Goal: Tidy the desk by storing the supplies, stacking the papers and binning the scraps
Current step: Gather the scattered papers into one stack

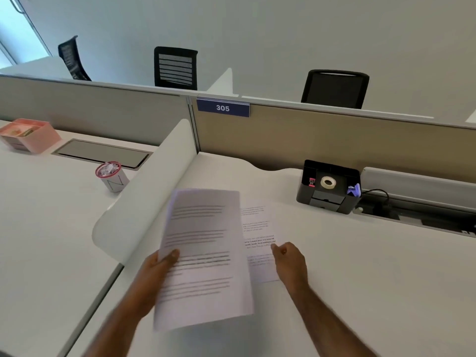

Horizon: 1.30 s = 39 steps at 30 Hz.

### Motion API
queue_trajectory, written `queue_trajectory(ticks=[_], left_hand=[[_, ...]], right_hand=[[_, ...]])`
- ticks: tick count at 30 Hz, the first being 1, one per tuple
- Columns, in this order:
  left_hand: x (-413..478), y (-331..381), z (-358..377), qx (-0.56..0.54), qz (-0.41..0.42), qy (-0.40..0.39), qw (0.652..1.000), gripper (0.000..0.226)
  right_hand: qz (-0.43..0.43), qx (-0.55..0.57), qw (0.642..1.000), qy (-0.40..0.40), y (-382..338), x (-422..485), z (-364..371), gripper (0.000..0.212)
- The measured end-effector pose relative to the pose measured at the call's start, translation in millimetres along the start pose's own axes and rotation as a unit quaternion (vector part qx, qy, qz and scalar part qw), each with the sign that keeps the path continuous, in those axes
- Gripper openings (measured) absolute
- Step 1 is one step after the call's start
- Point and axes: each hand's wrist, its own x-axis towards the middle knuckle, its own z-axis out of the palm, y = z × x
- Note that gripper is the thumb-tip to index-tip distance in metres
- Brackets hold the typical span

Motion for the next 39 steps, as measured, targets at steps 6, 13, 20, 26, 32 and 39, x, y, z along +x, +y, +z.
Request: queue_trajectory(ticks=[6, 13, 20, 26, 32, 39], left_hand=[[-6.6, -7.2, -67.3, -0.086, -0.029, 0.020, 0.996, 0.033], [-0.9, -17.0, -76.1, -0.114, -0.044, 0.002, 0.993, 0.026], [12.0, -16.4, -70.4, -0.108, -0.067, -0.021, 0.992, 0.034], [25.4, -17.5, -78.2, -0.096, -0.073, -0.036, 0.992, 0.059], [35.9, -22.7, -75.0, -0.079, -0.072, -0.045, 0.993, 0.048], [37.4, -22.9, -64.7, -0.070, -0.081, -0.059, 0.992, 0.035]], right_hand=[[0.009, -0.362, 0.928, 0.088, 9.2, 9.3, 25.3, 0.064], [0.103, -0.274, 0.955, 0.054, -2.2, 24.0, 27.3, 0.061], [0.094, -0.199, 0.971, 0.095, 10.0, 25.3, 19.1, 0.020], [0.072, -0.269, 0.946, 0.165, 33.9, 3.7, 11.1, 0.048], [0.116, -0.298, 0.937, 0.140, 21.8, 5.3, 10.0, 0.059], [0.143, -0.071, 0.985, 0.063, 18.8, 24.5, -10.7, 0.033]])
